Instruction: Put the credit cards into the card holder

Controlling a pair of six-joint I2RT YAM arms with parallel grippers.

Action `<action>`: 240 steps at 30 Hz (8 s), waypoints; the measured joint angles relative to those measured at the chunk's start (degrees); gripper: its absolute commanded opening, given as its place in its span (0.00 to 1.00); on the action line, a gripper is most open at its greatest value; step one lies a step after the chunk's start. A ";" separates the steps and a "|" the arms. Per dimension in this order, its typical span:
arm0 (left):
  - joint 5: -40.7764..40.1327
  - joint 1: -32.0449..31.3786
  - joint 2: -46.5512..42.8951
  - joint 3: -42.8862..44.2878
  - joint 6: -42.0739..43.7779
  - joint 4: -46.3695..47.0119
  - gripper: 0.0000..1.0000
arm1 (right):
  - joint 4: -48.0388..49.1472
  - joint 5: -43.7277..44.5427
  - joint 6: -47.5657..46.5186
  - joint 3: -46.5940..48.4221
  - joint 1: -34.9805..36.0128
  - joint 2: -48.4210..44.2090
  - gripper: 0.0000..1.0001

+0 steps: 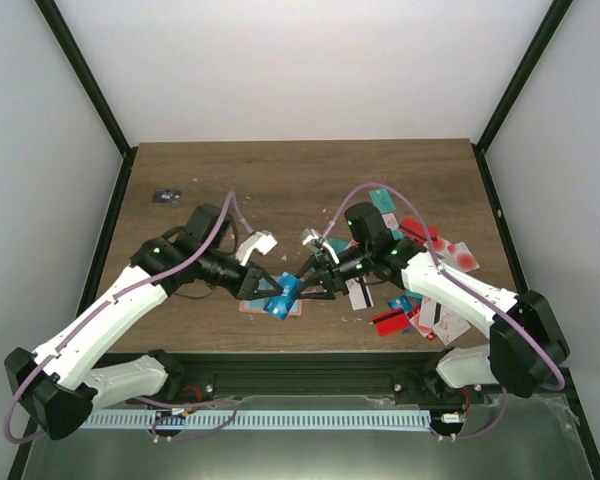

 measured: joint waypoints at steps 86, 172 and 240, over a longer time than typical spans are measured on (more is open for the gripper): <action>-3.32 14.75 35.21 -9.68 0.07 18.45 0.04 | 4.98 33.00 32.24 -0.55 0.35 27.08 0.16; 7.65 15.65 46.18 -5.11 -1.11 19.93 0.04 | -2.36 35.23 29.49 0.44 0.09 26.43 0.13; -24.87 11.80 28.59 5.01 -1.29 4.15 0.68 | -11.13 37.53 25.75 3.98 0.07 20.00 0.40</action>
